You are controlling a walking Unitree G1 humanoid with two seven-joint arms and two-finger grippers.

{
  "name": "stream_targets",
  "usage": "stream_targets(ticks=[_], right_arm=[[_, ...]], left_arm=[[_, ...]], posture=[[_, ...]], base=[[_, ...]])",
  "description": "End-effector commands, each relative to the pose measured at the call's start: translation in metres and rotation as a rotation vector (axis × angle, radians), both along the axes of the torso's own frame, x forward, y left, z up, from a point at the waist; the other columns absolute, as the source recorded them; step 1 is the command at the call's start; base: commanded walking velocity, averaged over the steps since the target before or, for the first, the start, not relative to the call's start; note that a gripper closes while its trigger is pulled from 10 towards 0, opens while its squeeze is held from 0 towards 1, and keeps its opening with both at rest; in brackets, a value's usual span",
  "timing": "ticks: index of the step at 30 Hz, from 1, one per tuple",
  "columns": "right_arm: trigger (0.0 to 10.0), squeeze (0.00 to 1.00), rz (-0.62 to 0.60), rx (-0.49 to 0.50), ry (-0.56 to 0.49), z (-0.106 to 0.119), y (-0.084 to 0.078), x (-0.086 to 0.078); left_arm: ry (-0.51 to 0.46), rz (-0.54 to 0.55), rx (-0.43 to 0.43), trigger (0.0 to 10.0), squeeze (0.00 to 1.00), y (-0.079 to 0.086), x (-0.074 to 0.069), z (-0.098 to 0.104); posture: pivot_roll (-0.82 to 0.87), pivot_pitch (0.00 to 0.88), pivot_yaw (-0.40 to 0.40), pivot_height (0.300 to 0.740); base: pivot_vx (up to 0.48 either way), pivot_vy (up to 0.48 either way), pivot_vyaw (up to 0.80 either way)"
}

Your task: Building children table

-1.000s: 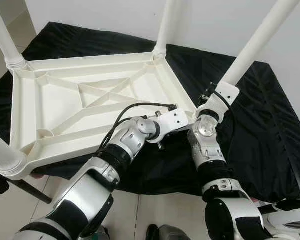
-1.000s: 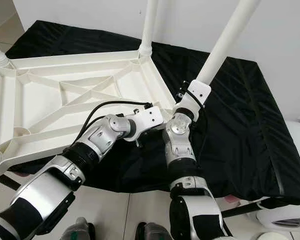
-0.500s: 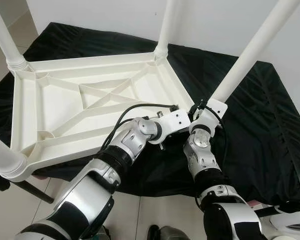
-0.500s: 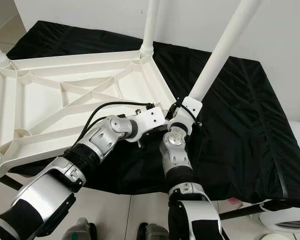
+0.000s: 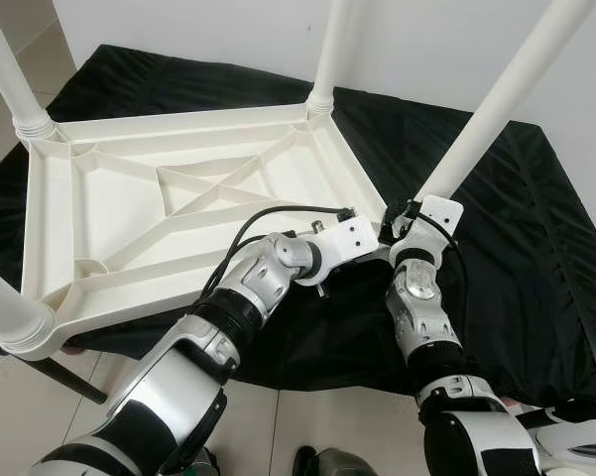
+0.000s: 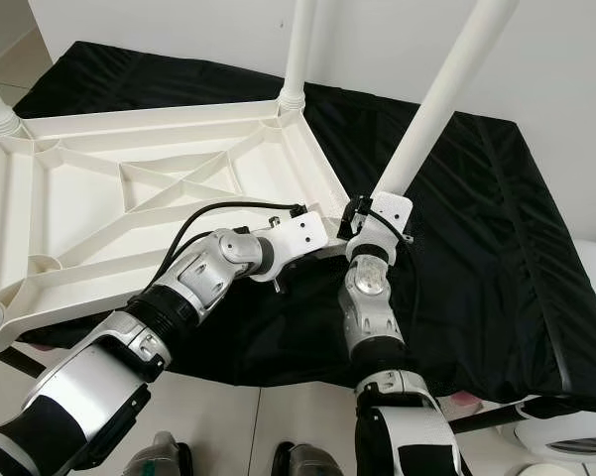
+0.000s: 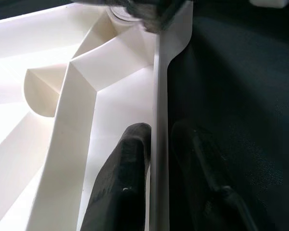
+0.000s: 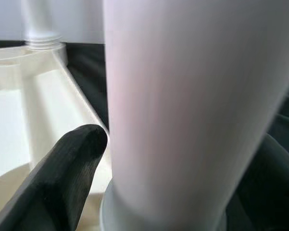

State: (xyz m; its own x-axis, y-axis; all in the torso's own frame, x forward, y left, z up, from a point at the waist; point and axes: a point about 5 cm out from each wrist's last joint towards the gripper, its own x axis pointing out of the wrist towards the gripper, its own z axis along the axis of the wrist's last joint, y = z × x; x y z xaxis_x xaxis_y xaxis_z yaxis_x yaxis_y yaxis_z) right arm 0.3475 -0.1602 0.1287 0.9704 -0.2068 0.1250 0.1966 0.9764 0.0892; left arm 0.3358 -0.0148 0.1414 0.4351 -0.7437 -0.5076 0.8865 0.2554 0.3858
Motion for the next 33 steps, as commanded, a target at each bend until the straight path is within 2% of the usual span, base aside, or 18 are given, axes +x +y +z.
stream_targets(ticks=[1, 4, 8, 15, 27, 29, 33], right_arm=[[10.0, 0.0, 0.067, 0.007, -0.003, -0.004, -0.004, -0.004], [10.0, 0.0, 0.109, -0.003, -0.005, -0.006, -0.005, -0.006], [10.0, 0.0, 0.236, -0.008, -0.038, -0.004, -0.017, -0.014], [10.0, 0.0, 0.318, -0.046, -0.065, 0.003, -0.025, -0.016], [10.0, 0.0, 0.403, -0.095, -0.072, 0.012, -0.042, -0.016], [10.0, 0.0, 0.418, -0.119, -0.064, 0.014, -0.049, -0.015], [10.0, 0.0, 0.421, -0.13, -0.061, 0.014, -0.052, -0.014]], left_arm=[[0.037, 0.01, 0.037, 10.0, 0.0, 0.002, -0.003, -0.013], [0.037, 0.008, 0.038, 10.0, 0.0, 0.002, -0.004, -0.014], [0.037, 0.003, 0.035, 10.0, 0.0, 0.0, -0.005, -0.014], [0.035, -0.002, 0.035, 10.0, 0.0, -0.001, -0.005, -0.014], [0.037, -0.014, 0.037, 10.0, 0.0, -0.002, -0.007, -0.015], [0.038, -0.017, 0.038, 10.0, 0.0, -0.003, -0.007, -0.015], [0.038, -0.018, 0.039, 10.0, 0.0, -0.003, -0.007, -0.015]], posture=[[0.03, 0.058, -0.079, 0.74], [0.03, 0.058, -0.079, 0.74], [0.02, 0.048, -0.079, 0.74], [0.02, 0.037, -0.076, 0.74], [0.02, 0.038, -0.069, 0.74], [0.02, 0.04, -0.068, 0.74], [0.02, 0.04, -0.068, 0.74]], base=[[0.0, 0.0, 0.0], [0.0, 0.0, 0.0], [0.0, 0.0, 0.0], [0.0, 0.0, 0.0], [0.0, 0.0, 0.0], [0.0, 0.0, 0.0], [0.0, 0.0, 0.0]])
